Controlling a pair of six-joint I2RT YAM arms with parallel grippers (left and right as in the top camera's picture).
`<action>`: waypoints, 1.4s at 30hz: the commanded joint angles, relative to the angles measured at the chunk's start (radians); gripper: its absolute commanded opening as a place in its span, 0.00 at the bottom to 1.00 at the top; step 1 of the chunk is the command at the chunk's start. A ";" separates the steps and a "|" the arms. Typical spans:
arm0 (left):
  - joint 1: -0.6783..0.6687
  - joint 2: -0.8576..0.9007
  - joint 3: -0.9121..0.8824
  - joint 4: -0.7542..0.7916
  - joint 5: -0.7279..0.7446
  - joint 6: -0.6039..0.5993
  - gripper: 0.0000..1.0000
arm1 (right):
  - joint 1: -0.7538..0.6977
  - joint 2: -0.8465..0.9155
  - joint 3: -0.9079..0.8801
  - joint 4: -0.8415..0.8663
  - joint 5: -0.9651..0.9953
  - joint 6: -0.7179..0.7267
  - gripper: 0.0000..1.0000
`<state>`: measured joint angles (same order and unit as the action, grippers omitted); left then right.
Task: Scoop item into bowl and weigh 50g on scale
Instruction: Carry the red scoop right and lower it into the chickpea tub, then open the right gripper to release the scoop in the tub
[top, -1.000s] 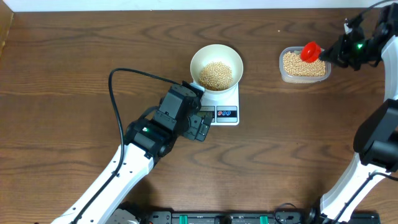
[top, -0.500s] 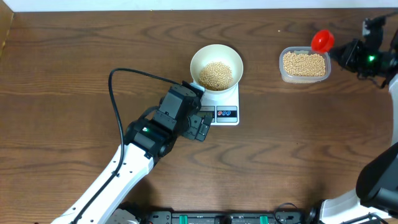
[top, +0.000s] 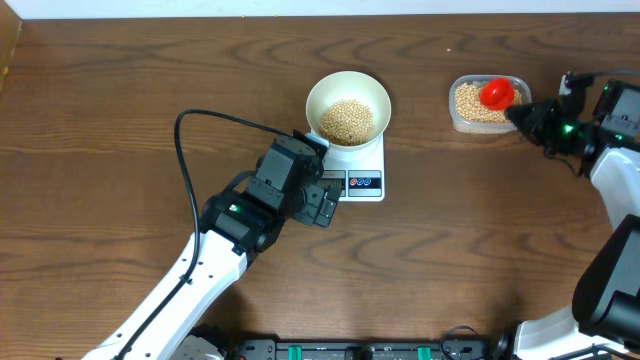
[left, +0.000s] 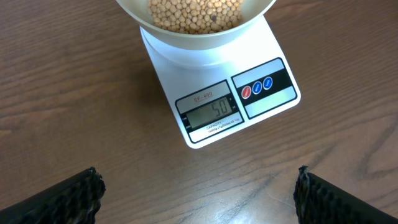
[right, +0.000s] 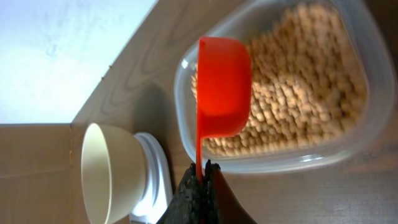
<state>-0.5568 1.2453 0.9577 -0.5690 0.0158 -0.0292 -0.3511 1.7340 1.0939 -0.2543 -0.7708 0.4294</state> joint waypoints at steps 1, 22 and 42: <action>0.006 -0.002 -0.009 0.000 -0.013 -0.002 1.00 | 0.003 -0.025 -0.016 0.012 0.013 0.033 0.01; 0.006 -0.002 -0.009 0.000 -0.013 -0.002 1.00 | -0.021 -0.048 -0.048 -0.123 0.053 0.056 0.38; 0.006 -0.002 -0.009 0.000 -0.013 -0.002 1.00 | -0.031 -0.489 -0.048 -0.391 0.067 -0.268 0.88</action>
<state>-0.5568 1.2453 0.9577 -0.5690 0.0158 -0.0292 -0.3775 1.3918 1.0458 -0.5823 -0.7025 0.3061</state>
